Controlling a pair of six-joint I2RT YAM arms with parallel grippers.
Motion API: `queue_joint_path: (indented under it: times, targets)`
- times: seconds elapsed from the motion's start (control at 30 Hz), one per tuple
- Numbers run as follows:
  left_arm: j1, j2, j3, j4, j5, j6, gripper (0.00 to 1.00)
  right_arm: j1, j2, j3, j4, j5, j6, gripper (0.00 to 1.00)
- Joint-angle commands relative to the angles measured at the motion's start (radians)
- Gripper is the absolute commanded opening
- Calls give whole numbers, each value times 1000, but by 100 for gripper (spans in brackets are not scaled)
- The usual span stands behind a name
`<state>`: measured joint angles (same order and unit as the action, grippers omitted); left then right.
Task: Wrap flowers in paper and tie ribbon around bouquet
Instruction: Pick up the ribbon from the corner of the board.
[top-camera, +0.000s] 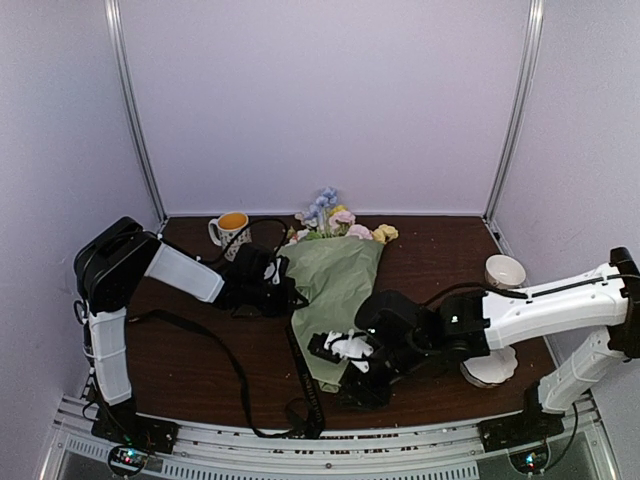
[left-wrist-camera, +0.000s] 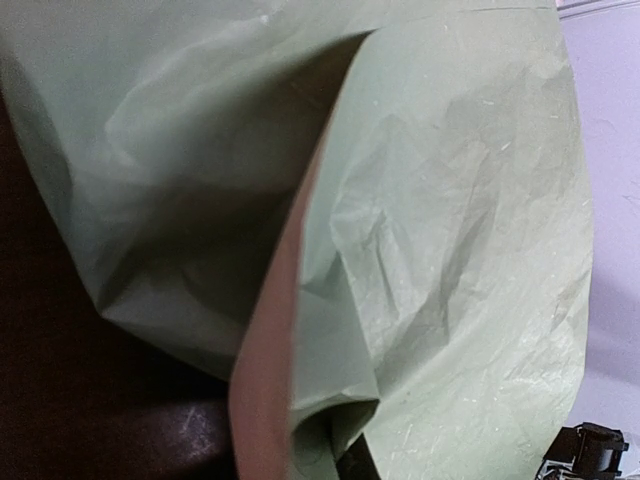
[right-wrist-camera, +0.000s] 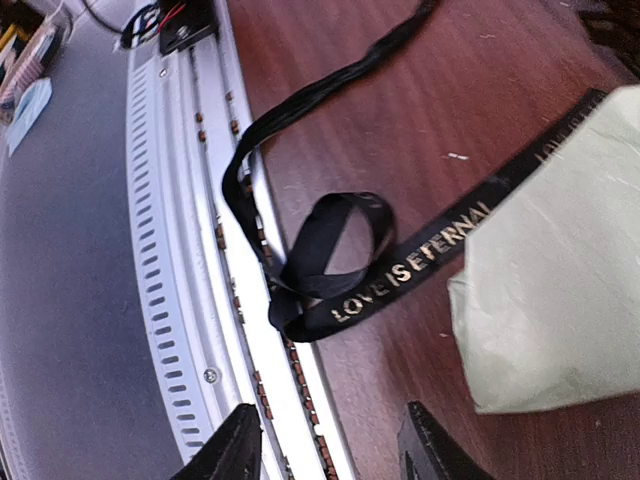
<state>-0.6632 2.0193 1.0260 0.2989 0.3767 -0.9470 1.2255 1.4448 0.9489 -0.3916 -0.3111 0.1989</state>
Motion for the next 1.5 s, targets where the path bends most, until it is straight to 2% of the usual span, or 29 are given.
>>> queue_joint_path:
  times: [0.0,0.2,0.37,0.53,0.67,0.83,0.97,1.07,1.23,1.47]
  targets:
    - [-4,-8,-15,29,-13,14,0,60,128,115,-44,-80,-226,48]
    - [-4,-7,-16,35,-7,15,0,154,302,190,-58,-115,-339,47]
    - [-5,-6,-14,23,-13,22,0,162,320,208,-88,-102,-372,47]
    - [-4,-2,-4,18,-9,27,0,168,418,270,-151,-48,-422,46]
    - [-4,1,5,9,-5,31,0,184,439,267,-117,-24,-449,40]
    - [-4,6,7,5,-1,34,0,192,482,306,-146,-12,-454,17]
    - [-4,0,15,-7,5,43,0,180,430,265,-146,44,-426,0]
    - [-3,-9,34,-30,13,59,0,127,360,197,-134,62,-373,0]
    - [-1,-45,60,-48,21,66,0,-1,206,44,-87,-2,-240,0]
    - [-1,-99,62,-26,35,38,0,-144,40,-119,-141,-90,-49,0]
